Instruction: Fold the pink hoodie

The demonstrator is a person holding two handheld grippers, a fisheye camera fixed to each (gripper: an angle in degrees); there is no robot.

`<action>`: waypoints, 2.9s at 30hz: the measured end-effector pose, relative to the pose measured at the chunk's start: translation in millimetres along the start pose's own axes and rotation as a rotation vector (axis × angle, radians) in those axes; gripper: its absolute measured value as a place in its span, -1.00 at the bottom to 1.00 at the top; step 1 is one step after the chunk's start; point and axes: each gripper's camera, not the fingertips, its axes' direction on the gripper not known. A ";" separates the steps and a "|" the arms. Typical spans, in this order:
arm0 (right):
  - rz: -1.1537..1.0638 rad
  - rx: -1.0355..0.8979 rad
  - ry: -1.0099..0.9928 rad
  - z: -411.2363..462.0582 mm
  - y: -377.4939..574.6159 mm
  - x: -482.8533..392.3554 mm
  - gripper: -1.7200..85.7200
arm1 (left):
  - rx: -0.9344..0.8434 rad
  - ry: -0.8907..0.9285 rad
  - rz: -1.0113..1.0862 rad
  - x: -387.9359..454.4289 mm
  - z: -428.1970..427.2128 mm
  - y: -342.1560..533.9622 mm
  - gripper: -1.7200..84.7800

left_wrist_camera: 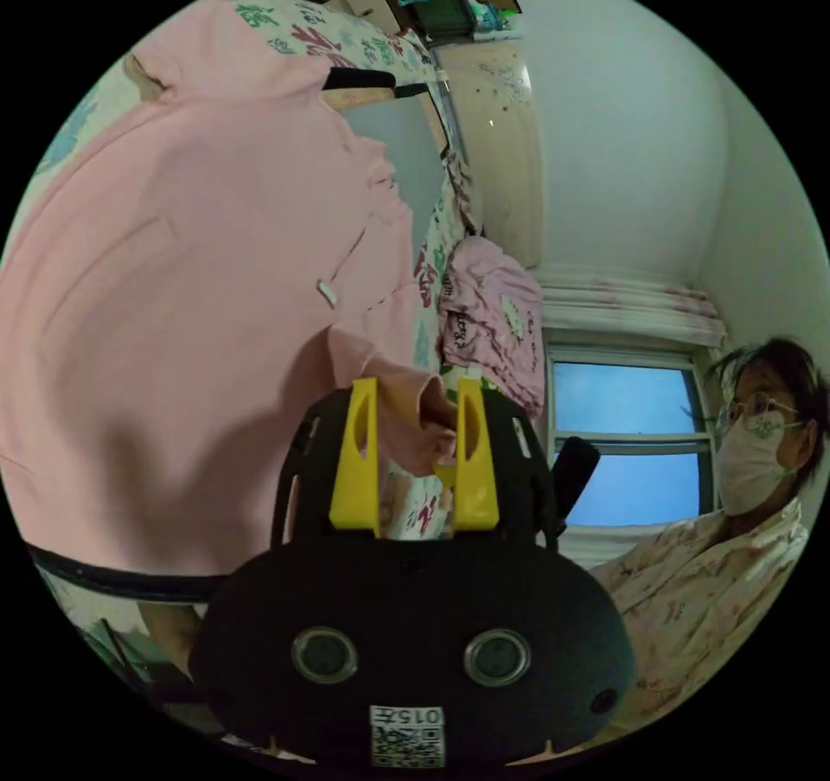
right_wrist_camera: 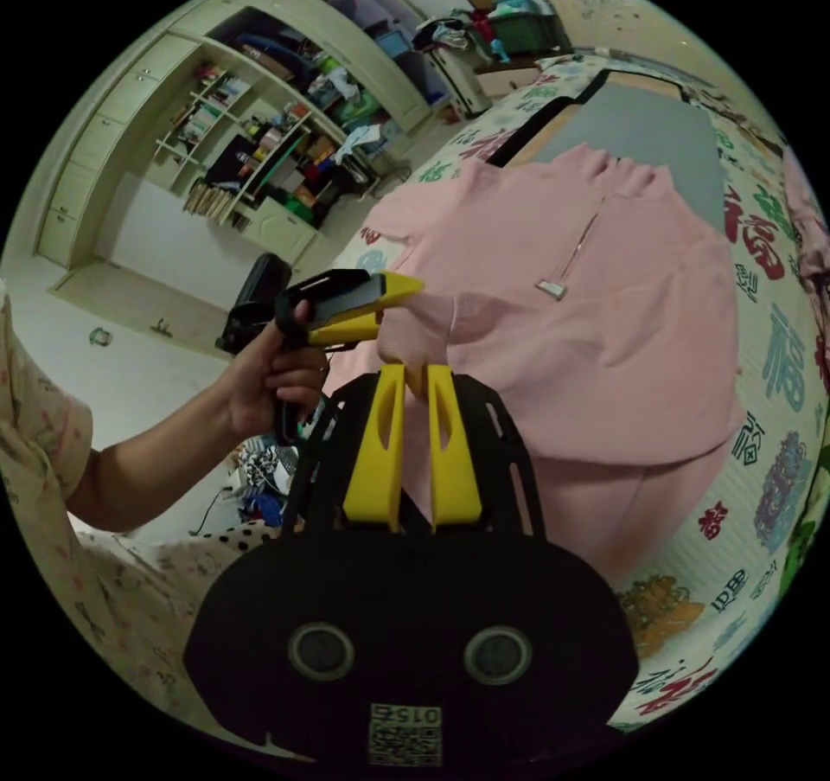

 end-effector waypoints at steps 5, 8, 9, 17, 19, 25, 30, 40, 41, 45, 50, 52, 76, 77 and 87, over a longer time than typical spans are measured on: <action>-0.034 -0.072 0.024 8.1 -31.6 -2.7 -0.84 | -0.069 -0.103 0.006 -55.2 -35.0 2.4 -0.89; -0.046 -0.121 0.014 13.2 -50.8 2.5 -0.84 | -0.086 -0.142 0.020 -83.6 -49.3 4.5 -0.93; -0.043 -0.142 -0.006 15.3 -57.5 6.7 -0.84 | -0.092 -0.151 0.017 -94.2 -51.9 5.5 -0.94; 0.071 -0.213 -0.068 6.4 -97.8 68.1 -0.83 | -0.162 -0.322 0.005 -157.6 -18.5 9.8 -0.95; 0.186 -0.157 -0.051 -12.1 -106.3 103.6 -0.79 | -0.181 -0.350 -0.013 -175.3 1.6 5.1 -0.95; 0.648 0.077 0.095 -88.9 -128.9 246.1 -0.69 | -0.219 -0.464 -0.017 -188.0 49.5 -7.8 -0.86; 0.869 0.229 0.023 -118.7 -153.8 334.4 -0.66 | -0.113 -0.620 0.091 -143.2 73.0 -48.2 -0.77; 1.056 0.293 -0.192 -110.7 -193.6 417.4 -0.79 | -0.153 -0.475 0.542 4.8 388.3 -266.4 -0.67; 1.060 0.301 -0.207 -110.1 -198.2 422.9 -0.80 | -0.163 -0.478 0.565 11.6 413.5 -277.3 -0.66; 1.078 0.320 -0.293 -103.0 -211.9 440.5 -0.88 | -0.291 -0.527 0.601 31.9 581.1 -338.1 -0.66; 1.032 0.369 -0.250 -101.7 -228.9 447.7 -0.93 | -0.449 -0.581 0.646 40.0 711.0 -362.9 -0.92; 1.024 0.404 -0.221 -100.9 -233.7 450.5 -0.94 | -0.468 -0.649 0.743 57.1 761.2 -361.9 -0.94; 0.338 -0.025 0.026 106.6 -366.7 249.5 -0.97 | -0.437 -0.733 0.625 -215.3 583.8 -145.8 -0.84; 0.265 -0.078 -0.012 135.2 -379.2 224.1 -0.97 | -0.443 -0.730 0.602 -228.8 573.3 -131.9 -0.84; -0.059 -0.339 0.059 324.1 -458.2 85.5 -0.97 | -0.460 -0.718 0.538 -433.4 507.3 3.4 -0.93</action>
